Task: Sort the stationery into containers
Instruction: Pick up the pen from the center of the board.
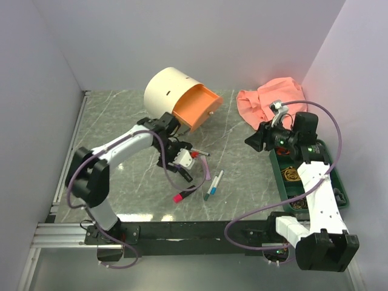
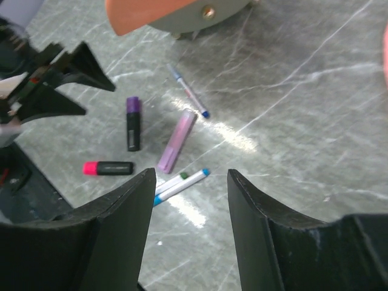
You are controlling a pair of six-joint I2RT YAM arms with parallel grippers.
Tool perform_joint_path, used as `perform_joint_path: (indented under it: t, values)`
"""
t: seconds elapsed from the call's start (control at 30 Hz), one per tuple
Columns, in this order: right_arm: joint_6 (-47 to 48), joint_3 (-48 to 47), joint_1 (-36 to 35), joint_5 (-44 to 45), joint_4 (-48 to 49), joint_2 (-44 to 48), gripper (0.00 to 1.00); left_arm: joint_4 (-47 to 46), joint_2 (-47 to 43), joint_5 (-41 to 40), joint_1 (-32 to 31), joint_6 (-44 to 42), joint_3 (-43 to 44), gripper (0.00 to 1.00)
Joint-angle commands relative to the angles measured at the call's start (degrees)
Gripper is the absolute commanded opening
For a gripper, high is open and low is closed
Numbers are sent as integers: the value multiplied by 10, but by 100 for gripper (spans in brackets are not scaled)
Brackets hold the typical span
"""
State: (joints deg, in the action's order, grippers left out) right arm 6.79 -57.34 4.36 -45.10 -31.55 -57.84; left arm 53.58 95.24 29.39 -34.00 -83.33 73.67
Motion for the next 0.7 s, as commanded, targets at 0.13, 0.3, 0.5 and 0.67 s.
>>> perform_joint_path:
  t: [0.13, 0.3, 0.5, 0.67]
  values:
    - [-34, 25, 14, -39, 42, 34, 57, 85, 86, 1, -30, -50, 118, 69]
    - [-7, 14, 20, -46, 16, 34, 57, 85, 116, -13, -62, -23, 127, 66]
    - [-9, 17, 20, -52, 17, 35, 57, 50, 151, -35, -85, 22, 134, 63]
    - [1, 15, 20, -55, 9, 24, 57, 29, 168, -53, -92, 40, 124, 61]
